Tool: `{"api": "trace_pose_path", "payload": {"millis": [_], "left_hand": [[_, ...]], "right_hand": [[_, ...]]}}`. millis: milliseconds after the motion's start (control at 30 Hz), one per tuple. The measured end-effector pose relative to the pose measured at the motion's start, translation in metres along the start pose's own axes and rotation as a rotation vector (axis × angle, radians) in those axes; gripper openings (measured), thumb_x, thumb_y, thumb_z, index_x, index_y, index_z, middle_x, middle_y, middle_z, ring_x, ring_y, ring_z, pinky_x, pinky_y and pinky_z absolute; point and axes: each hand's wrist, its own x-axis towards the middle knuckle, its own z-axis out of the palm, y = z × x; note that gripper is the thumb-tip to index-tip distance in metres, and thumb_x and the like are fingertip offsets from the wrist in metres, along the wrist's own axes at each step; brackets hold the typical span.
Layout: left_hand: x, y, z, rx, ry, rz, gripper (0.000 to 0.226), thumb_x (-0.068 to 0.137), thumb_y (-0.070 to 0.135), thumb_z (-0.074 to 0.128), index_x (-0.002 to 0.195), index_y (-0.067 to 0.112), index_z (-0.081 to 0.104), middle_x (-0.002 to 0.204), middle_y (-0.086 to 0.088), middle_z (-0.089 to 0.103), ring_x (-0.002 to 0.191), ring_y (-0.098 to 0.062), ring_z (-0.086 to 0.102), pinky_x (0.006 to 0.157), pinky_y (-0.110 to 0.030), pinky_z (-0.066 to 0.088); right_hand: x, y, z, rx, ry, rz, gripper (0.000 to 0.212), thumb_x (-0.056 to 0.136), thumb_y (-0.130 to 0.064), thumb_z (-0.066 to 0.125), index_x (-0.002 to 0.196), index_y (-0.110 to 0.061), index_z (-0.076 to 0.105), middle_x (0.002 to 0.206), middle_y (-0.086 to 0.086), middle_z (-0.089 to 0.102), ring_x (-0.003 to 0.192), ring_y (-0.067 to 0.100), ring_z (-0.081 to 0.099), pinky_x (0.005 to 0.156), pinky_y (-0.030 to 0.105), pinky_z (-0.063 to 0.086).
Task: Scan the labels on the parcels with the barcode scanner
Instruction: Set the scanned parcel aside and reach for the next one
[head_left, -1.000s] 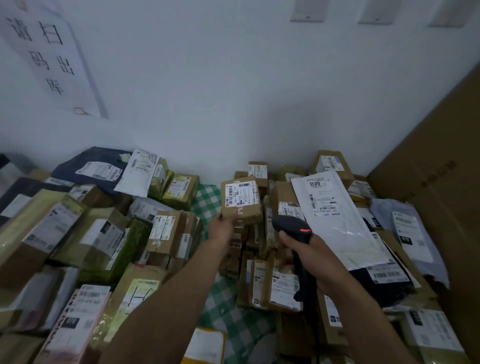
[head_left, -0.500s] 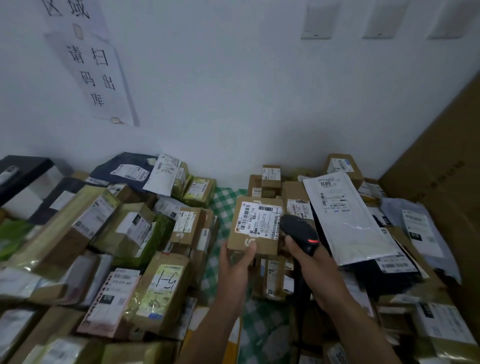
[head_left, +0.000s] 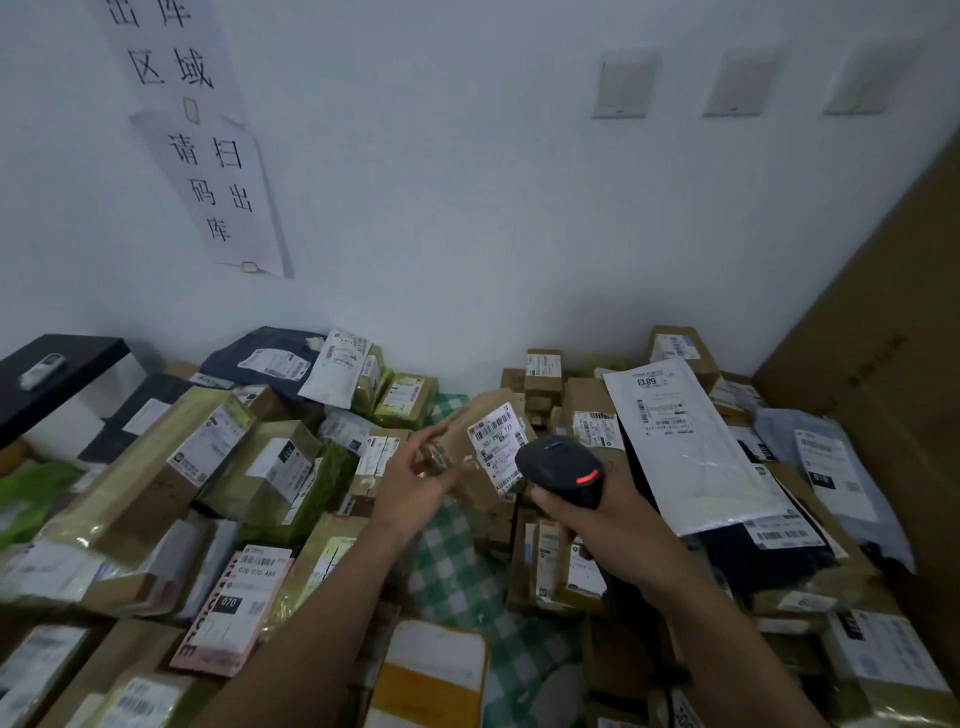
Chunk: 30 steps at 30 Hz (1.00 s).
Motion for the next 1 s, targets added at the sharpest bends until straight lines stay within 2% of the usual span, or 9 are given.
{"api": "trace_pose_path", "payload": {"millis": [67, 133, 233, 300, 433, 567, 733, 867, 1000], "left_hand": [[0.007, 0.003, -0.006, -0.001, 0.005, -0.012, 0.067, 0.076, 0.019, 0.088, 0.137, 0.026, 0.060, 0.133, 0.001, 0.065, 0.112, -0.017, 0.065, 0.083, -0.032, 0.061], [0.009, 0.004, -0.010, -0.009, 0.006, 0.000, 0.065, 0.077, 0.012, 0.087, 0.136, 0.024, 0.060, 0.133, -0.001, 0.063, 0.109, -0.019, 0.066, 0.073, -0.026, 0.061], [0.011, 0.004, -0.014, 0.064, 0.004, 0.067, 0.064, 0.078, 0.013, 0.087, 0.136, 0.023, 0.061, 0.128, 0.004, 0.061, 0.102, -0.010, 0.064, 0.067, -0.019, 0.058], [0.012, 0.003, -0.016, 0.075, 0.005, 0.068, 0.065, 0.078, 0.014, 0.087, 0.137, 0.022, 0.061, 0.125, 0.007, 0.060, 0.100, -0.007, 0.063, 0.073, -0.024, 0.060], [0.013, 0.002, -0.019, 0.080, 0.016, 0.049, 0.066, 0.077, 0.015, 0.087, 0.137, 0.021, 0.060, 0.123, 0.009, 0.059, 0.112, -0.015, 0.059, 0.092, -0.038, 0.059], [0.015, -0.004, -0.022, 0.125, 0.022, 0.077, 0.068, 0.076, 0.019, 0.089, 0.138, 0.023, 0.061, 0.134, 0.005, 0.060, 0.113, -0.009, 0.055, 0.079, -0.014, 0.051], [0.016, -0.006, -0.021, 0.137, 0.028, 0.052, 0.067, 0.078, 0.018, 0.088, 0.139, 0.024, 0.060, 0.137, 0.002, 0.061, 0.114, -0.010, 0.054, 0.074, -0.013, 0.048], [0.017, -0.013, -0.022, 0.083, 0.029, 0.021, 0.061, 0.079, 0.021, 0.087, 0.133, 0.029, 0.060, 0.127, 0.007, 0.060, 0.108, -0.011, 0.057, 0.072, -0.017, 0.053], [0.027, -0.023, -0.036, -0.067, 0.109, -0.077, 0.046, 0.081, 0.023, 0.086, 0.113, 0.043, 0.059, 0.121, 0.006, 0.067, 0.107, -0.017, 0.067, 0.089, -0.041, 0.061]], "right_hand": [[0.000, -0.005, 0.004, -0.025, -0.037, 0.006, 0.022, 0.095, -0.036, 0.071, 0.111, -0.047, 0.061, 0.084, -0.013, 0.076, 0.065, -0.001, 0.066, 0.065, 0.020, 0.053], [0.002, -0.007, 0.008, -0.051, -0.062, 0.012, 0.028, 0.096, -0.036, 0.071, 0.121, -0.042, 0.061, 0.092, -0.011, 0.078, 0.066, -0.003, 0.065, 0.066, 0.022, 0.052], [0.005, -0.006, 0.014, -0.083, -0.097, 0.016, 0.036, 0.095, -0.038, 0.071, 0.129, -0.040, 0.060, 0.090, -0.012, 0.077, 0.068, -0.005, 0.066, 0.067, 0.020, 0.049], [0.006, -0.005, 0.015, -0.094, -0.108, 0.019, 0.038, 0.096, -0.039, 0.070, 0.132, -0.039, 0.059, 0.087, -0.009, 0.077, 0.068, -0.002, 0.067, 0.064, 0.019, 0.050], [0.007, -0.004, 0.015, -0.093, -0.119, 0.034, 0.042, 0.096, -0.039, 0.070, 0.136, -0.037, 0.056, 0.083, -0.009, 0.076, 0.069, 0.000, 0.069, 0.061, 0.015, 0.050], [0.007, -0.004, 0.014, -0.085, -0.135, 0.037, 0.041, 0.097, -0.037, 0.070, 0.136, -0.036, 0.057, 0.082, -0.007, 0.075, 0.068, 0.000, 0.068, 0.060, 0.014, 0.050], [0.010, -0.001, 0.014, -0.072, -0.148, 0.036, 0.031, 0.097, -0.037, 0.069, 0.127, -0.040, 0.059, 0.084, -0.001, 0.076, 0.067, 0.005, 0.066, 0.065, 0.024, 0.056], [0.016, 0.003, 0.015, -0.069, -0.158, 0.040, 0.030, 0.097, -0.038, 0.068, 0.125, -0.042, 0.059, 0.091, -0.004, 0.078, 0.068, 0.008, 0.068, 0.068, 0.027, 0.057], [0.031, -0.003, 0.022, -0.096, -0.174, 0.031, 0.032, 0.097, -0.038, 0.068, 0.126, -0.046, 0.057, 0.098, -0.008, 0.077, 0.066, 0.000, 0.067, 0.062, 0.017, 0.051]]}}
